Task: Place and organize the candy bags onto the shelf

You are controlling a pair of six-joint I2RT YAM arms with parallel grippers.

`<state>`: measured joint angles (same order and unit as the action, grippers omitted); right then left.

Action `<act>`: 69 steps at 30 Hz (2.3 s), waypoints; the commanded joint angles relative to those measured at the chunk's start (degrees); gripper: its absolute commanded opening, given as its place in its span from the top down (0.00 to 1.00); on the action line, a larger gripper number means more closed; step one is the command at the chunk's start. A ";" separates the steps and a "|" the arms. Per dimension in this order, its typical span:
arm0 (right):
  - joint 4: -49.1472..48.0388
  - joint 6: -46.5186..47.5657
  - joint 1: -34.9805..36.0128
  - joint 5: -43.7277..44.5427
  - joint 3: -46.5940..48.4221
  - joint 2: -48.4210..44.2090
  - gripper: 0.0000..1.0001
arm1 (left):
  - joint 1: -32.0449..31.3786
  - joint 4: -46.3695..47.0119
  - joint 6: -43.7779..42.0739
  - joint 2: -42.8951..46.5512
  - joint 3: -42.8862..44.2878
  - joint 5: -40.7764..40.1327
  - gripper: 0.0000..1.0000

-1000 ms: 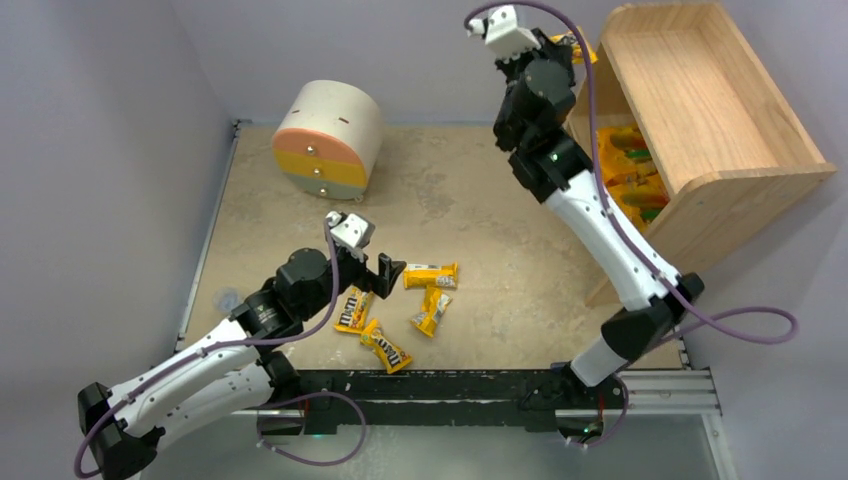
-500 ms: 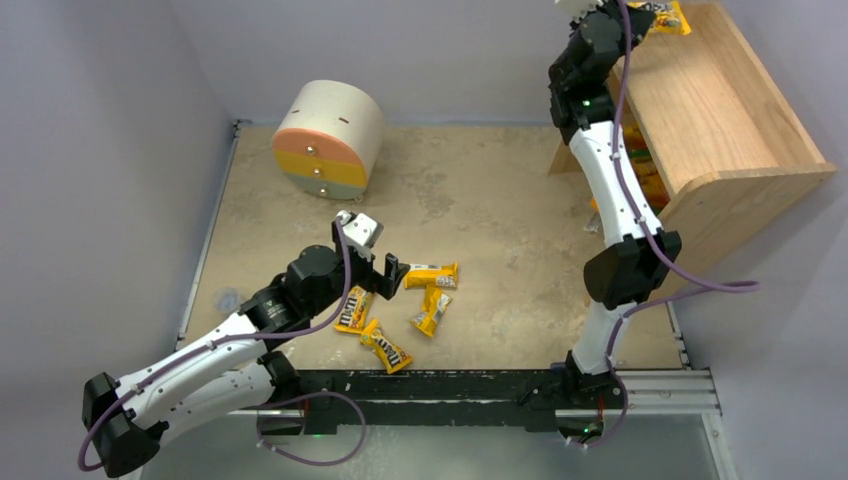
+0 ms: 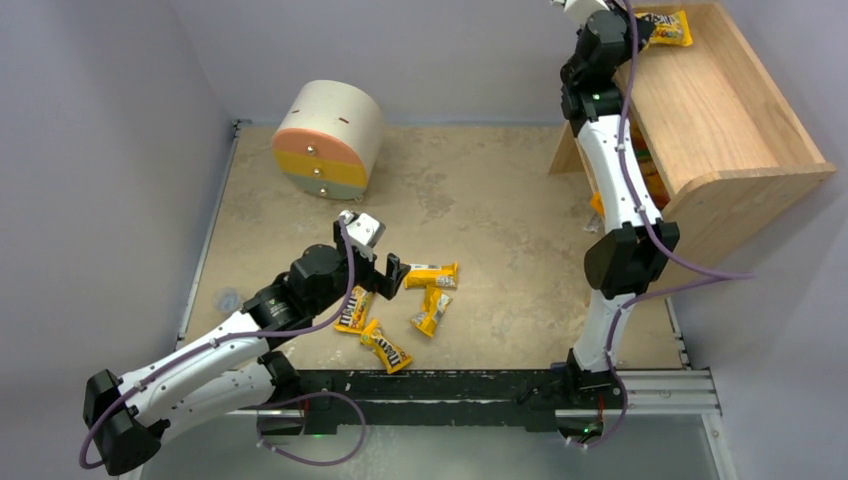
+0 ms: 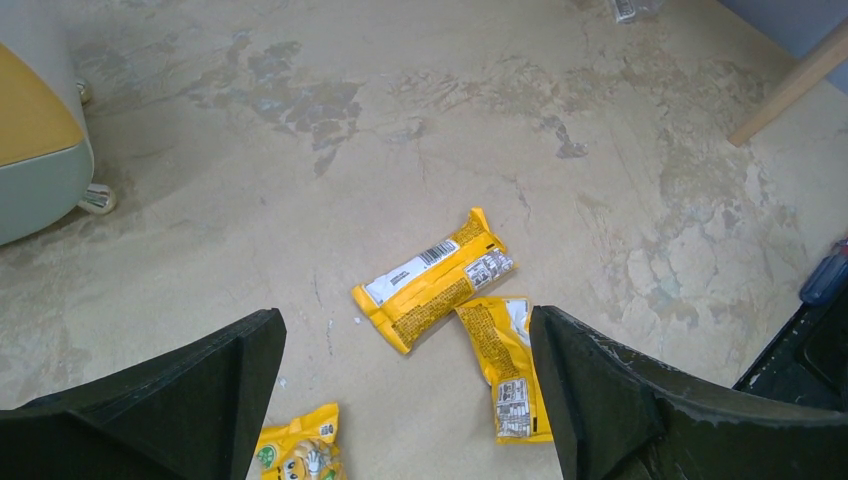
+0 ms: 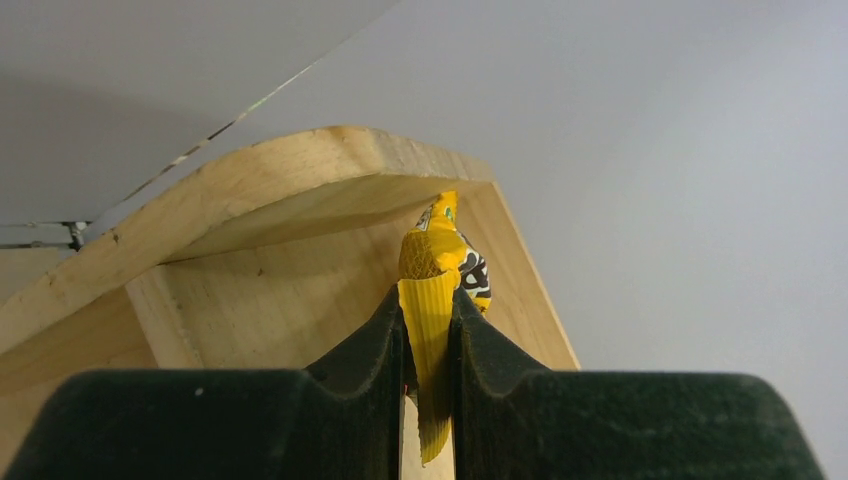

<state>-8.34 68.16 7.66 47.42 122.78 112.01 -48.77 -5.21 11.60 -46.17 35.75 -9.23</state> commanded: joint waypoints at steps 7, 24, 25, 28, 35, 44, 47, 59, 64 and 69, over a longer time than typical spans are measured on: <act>12.35 -10.59 -0.98 -4.70 4.59 -3.57 0.75 | -0.04 1.15 1.23 -0.29 0.04 -0.99 0.02; 33.35 -25.19 -0.98 -25.10 9.32 -7.02 0.25 | 0.00 1.06 1.41 -0.17 0.07 -0.91 0.02; 34.46 -26.25 -0.98 -27.17 9.71 -7.20 0.24 | 0.04 0.99 1.49 -0.08 0.03 -0.77 0.02; 36.63 -30.36 -0.98 -33.38 10.24 -8.09 0.20 | 0.02 0.91 1.76 0.31 -0.04 -0.42 0.02; 30.12 -48.88 -0.98 -44.50 6.59 -12.81 0.01 | 0.00 0.82 3.85 1.14 -0.49 -2.62 0.01; 27.33 -69.42 -0.98 -56.84 -1.99 -25.54 0.01 | 0.02 -1.75 8.49 3.30 -1.25 -6.61 0.00; 26.49 -73.82 -0.96 -61.42 -10.09 -31.40 0.01 | 0.01 -3.51 11.13 3.28 -1.27 -9.72 0.00; 16.31 -79.71 16.79 -65.57 -41.49 -43.61 0.01 | 0.07 -13.80 20.59 3.49 -0.16 -19.89 0.00; 12.32 -85.22 23.78 -59.73 -55.69 -44.74 0.02 | -0.02 -18.10 24.85 4.74 -1.26 -20.89 0.00; 14.67 -83.84 24.95 -51.15 -57.45 -46.00 0.02 | 0.02 -18.47 25.29 5.96 -1.19 -19.75 0.00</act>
<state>7.84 -15.05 32.34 -12.91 63.13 68.93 -48.77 -22.65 34.24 -41.47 34.79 -28.14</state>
